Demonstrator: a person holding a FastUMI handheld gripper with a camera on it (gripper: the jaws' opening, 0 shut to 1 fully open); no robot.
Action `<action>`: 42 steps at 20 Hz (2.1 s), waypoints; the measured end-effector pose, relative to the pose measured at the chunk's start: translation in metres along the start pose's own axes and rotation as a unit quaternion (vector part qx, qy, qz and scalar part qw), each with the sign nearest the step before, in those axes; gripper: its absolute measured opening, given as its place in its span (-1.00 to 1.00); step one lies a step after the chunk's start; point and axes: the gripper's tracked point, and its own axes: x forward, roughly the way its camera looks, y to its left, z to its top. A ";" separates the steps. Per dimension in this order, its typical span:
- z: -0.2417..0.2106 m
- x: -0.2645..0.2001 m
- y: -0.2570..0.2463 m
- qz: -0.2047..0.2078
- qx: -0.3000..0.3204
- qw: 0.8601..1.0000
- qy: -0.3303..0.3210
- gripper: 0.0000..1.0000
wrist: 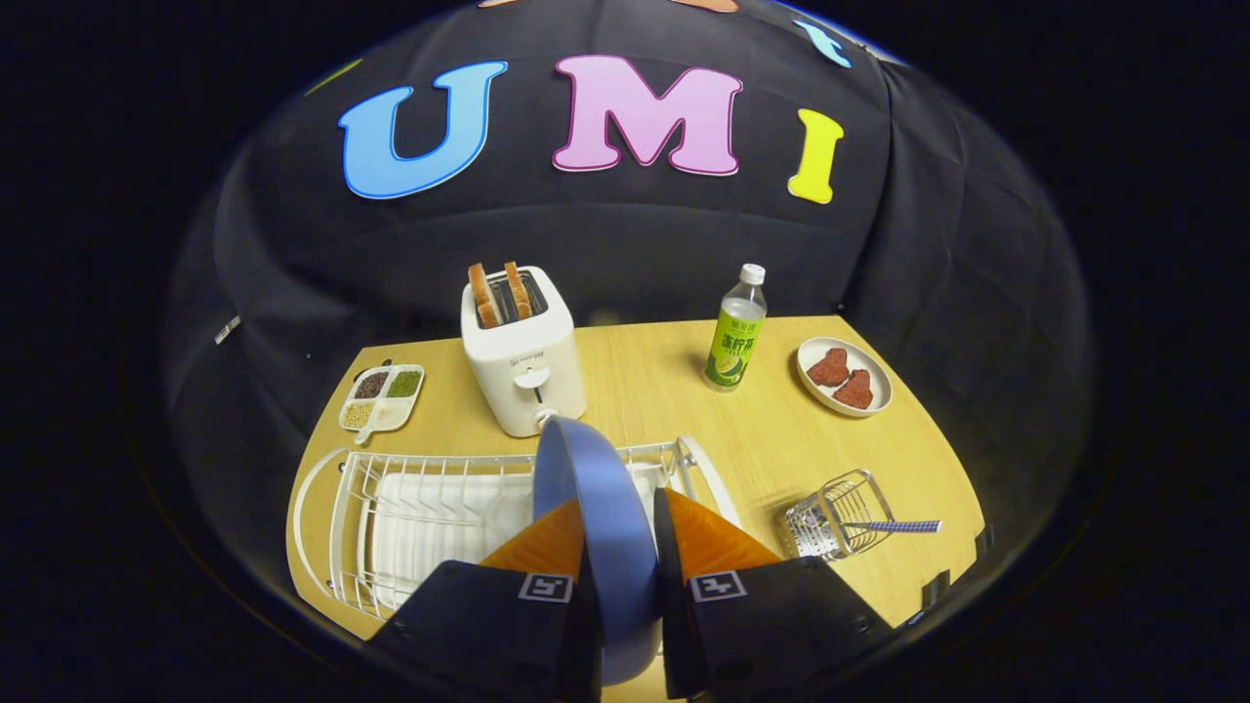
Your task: Take the plate from the dish rack, then take the spoon from the basket and place it into the plate.
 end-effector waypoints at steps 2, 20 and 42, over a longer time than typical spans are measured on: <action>-0.006 0.003 -0.006 0.005 0.003 1.000 0.004 -0.47; -0.038 -0.103 -0.132 0.157 0.053 0.986 0.006 -0.48; -0.181 -0.048 -0.239 0.176 0.143 0.961 0.156 -0.47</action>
